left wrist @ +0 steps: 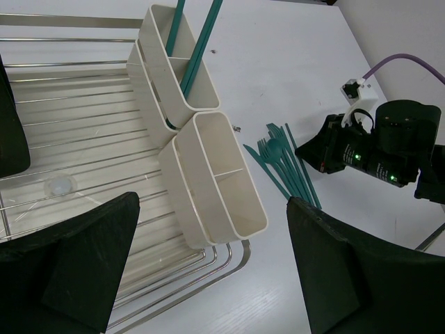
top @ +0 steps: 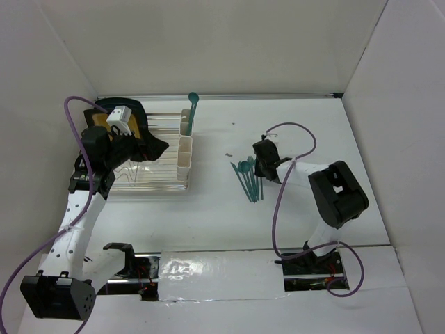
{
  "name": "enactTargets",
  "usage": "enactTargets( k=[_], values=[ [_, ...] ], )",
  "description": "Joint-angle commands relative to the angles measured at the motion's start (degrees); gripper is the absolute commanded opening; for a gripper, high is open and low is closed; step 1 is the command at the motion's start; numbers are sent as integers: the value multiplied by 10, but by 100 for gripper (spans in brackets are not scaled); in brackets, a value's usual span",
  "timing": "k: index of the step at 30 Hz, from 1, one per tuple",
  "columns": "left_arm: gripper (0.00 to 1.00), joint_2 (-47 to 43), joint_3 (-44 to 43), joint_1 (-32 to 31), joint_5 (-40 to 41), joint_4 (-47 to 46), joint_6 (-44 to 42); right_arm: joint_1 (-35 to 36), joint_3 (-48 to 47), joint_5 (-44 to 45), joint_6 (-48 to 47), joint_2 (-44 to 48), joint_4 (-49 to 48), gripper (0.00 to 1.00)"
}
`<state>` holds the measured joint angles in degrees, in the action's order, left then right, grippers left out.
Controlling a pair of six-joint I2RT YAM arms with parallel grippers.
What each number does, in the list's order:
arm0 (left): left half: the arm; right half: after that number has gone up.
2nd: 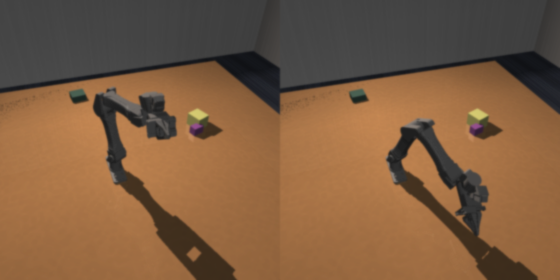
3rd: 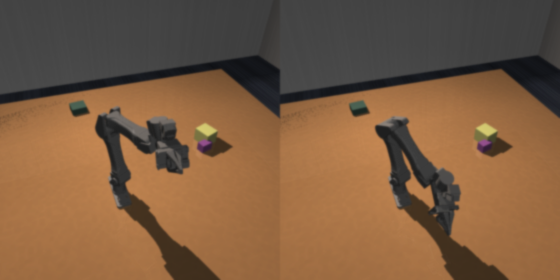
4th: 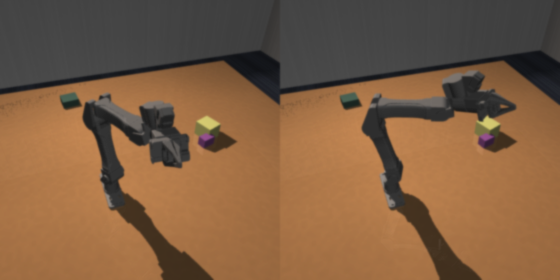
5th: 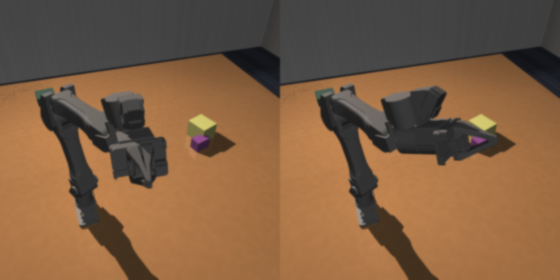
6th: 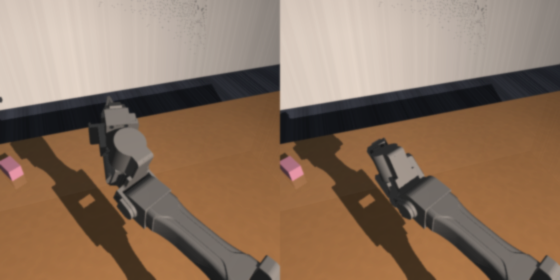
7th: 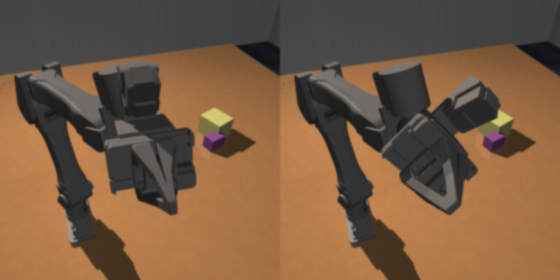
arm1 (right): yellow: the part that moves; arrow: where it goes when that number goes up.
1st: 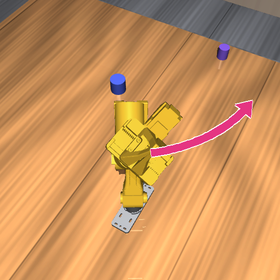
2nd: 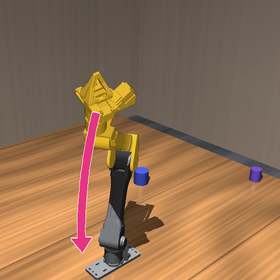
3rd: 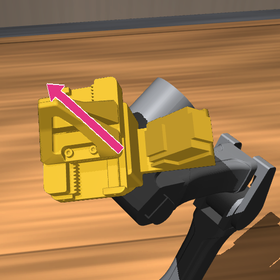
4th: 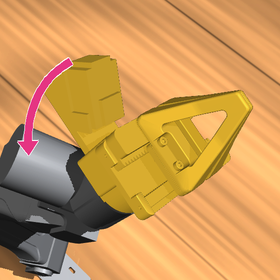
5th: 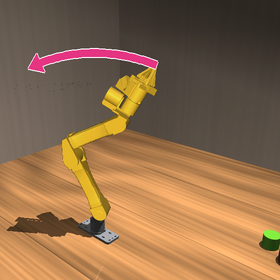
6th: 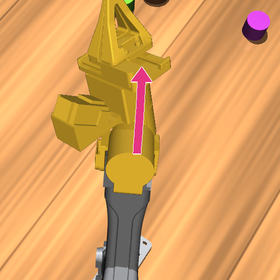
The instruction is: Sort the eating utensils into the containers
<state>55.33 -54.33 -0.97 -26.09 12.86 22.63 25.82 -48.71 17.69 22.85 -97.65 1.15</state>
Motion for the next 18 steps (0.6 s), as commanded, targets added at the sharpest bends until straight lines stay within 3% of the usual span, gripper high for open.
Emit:
enactTargets(
  k=[1, 2, 3, 10, 18],
  values=[
    [100, -7, 0, 2, -8, -23, -3, -2, -4, 28, -5, -27, 14, 12],
    [100, -7, -3, 2, -10, -24, -3, -1, -10, 28, -6, -31, 21, 3],
    [100, -8, 0, 2, -8, -24, -3, -2, -10, 35, -12, -30, 21, 0],
    [100, -20, 6, 3, -9, -33, -7, -11, -52, 18, -42, -15, 39, 0],
    [100, -16, 4, 2, -2, -32, -12, -39, -128, -189, -73, 157, -79, 0]
  ],
)
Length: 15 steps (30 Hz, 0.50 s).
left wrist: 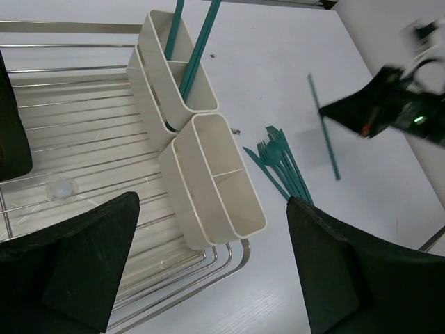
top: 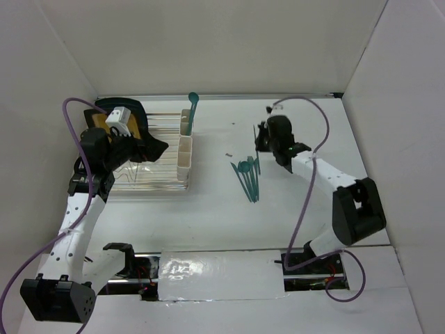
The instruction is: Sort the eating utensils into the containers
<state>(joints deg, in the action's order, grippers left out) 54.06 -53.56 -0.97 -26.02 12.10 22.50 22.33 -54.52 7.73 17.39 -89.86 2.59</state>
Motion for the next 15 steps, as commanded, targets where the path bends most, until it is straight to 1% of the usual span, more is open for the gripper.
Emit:
enactTargets(
  k=[1, 2, 3, 4, 5, 6, 7, 8, 10, 11, 12, 14, 15],
  values=[
    [100, -4, -4, 1, 0, -23, -10, -3, -114, -105, -17, 82, -101, 0],
    [100, -1, -6, 2, -2, -23, -9, -4, -137, -122, -7, 80, -120, 0],
    [100, 1, -7, 2, -3, -21, -9, -2, -157, -159, 3, 78, -136, 0],
    [100, 2, -8, 2, -3, -22, -11, -1, -186, -175, 7, 73, -156, 0],
    [100, 3, -8, 2, -3, -21, -11, 3, -194, -186, 27, 69, -180, 0],
    [100, 3, -8, 2, -2, -21, -11, 3, -194, -193, 34, 67, -241, 0],
    [100, 3, -8, 2, 0, -21, -11, 19, -199, -193, 42, 67, -275, 0],
    [100, 2, -7, 2, 1, -22, -11, 26, -199, -193, 48, 65, -335, 0],
    [100, 1, -8, 2, 3, -21, -12, 44, -178, -164, 33, 57, -398, 0],
    [100, 1, -8, 2, 2, -23, -11, 53, -169, -164, 27, 51, -434, 0],
    [100, 2, -7, 2, -8, -24, -11, 86, -155, -157, 11, 32, -521, 0],
    [100, 5, -7, 2, -12, -25, -12, 85, -154, -152, 7, 22, -536, 0],
    [100, 7, -11, 2, -11, -23, -12, 110, -160, -152, 5, -10, -569, 0]
  ],
)
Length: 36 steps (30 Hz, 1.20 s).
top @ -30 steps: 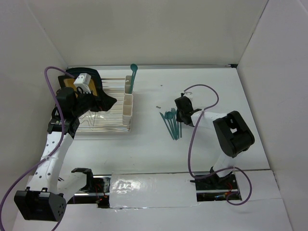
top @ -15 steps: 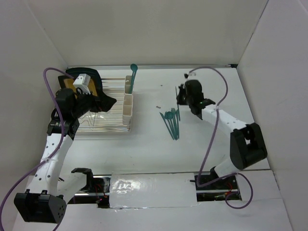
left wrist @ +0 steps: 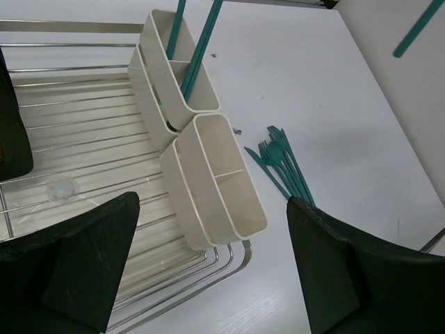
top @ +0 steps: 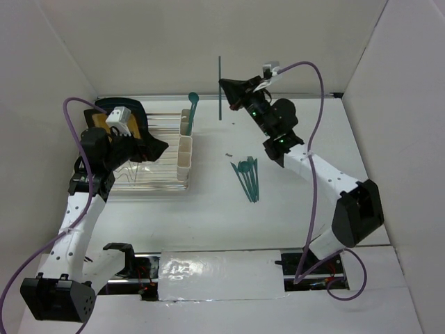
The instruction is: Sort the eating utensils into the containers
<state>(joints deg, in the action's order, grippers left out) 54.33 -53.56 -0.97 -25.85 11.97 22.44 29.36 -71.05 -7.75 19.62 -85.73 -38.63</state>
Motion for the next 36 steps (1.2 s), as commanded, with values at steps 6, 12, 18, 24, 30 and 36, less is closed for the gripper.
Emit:
enactTargets(
  k=[6, 12, 18, 24, 30, 36],
  values=[
    [100, 5, -10, 3, -8, -21, -9, 63, -29, 16, -9, -125, -223, 0],
    [100, 17, -18, 3, -4, -19, -12, 83, -86, 42, -1, -213, -246, 0],
    [100, 25, -18, 2, -8, -20, -13, 104, -117, 97, -31, -277, -259, 0],
    [100, 32, -23, 2, 14, -12, -9, 107, -96, 102, -27, -293, -269, 0],
    [100, 21, -15, 2, 41, -16, -3, 107, -92, 83, -32, -277, -241, 0],
    [100, 27, -18, 2, 41, -10, -7, 107, -94, 63, -41, -250, -208, 0]
  ],
)
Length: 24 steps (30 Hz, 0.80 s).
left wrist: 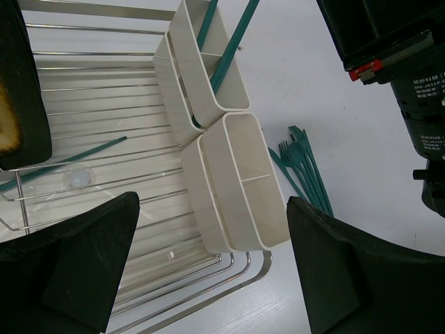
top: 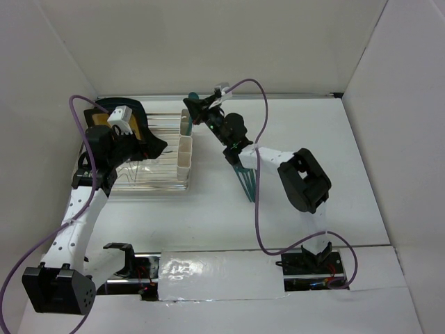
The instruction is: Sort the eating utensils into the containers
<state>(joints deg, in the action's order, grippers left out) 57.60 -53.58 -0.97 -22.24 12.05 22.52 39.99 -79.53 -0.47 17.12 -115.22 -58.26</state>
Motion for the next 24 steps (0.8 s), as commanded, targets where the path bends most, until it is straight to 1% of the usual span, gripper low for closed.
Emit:
enactTargets(
  k=[1, 9, 13, 14, 16, 17, 18, 19, 20, 21, 22, 23, 24],
  values=[
    [100, -5, -17, 2, 6, -12, -10, 1, -9, -16, -18, 50, -5, 0],
    [100, -1, -17, 2, -3, -13, -14, 1, -4, -22, -37, 92, 27, 0],
    [100, -2, -15, 3, -4, -17, -15, 1, 16, -16, -38, 106, 43, 0],
    [100, 0, -16, 3, -5, -16, -14, 3, 17, -16, -38, 118, 63, 0],
    [100, -1, -16, 2, -4, -15, -13, 0, 38, 12, -37, 134, 86, 6],
    [100, -2, -16, 2, -3, -15, -15, 0, 44, 23, -36, 158, 130, 19],
    [100, -2, -17, 2, -3, -13, -15, -3, 44, 48, -37, 171, 158, 23],
    [100, -2, -16, 3, -4, -14, -15, -6, 66, 57, -33, 188, 185, 27],
    [100, -5, -16, 2, -3, -14, -15, -18, 80, 64, -33, 223, 210, 38],
    [100, -6, -15, 3, -6, -14, -14, -20, 97, 90, -25, 246, 260, 43],
    [100, -6, -16, 2, -3, -15, -15, -19, 136, 106, -20, 272, 286, 56],
    [100, -8, -15, 2, -4, -15, -13, -25, 157, 118, -16, 293, 311, 60],
    [100, -8, -14, 2, -6, -15, -14, -39, 176, 133, -5, 344, 336, 64]
  ],
)
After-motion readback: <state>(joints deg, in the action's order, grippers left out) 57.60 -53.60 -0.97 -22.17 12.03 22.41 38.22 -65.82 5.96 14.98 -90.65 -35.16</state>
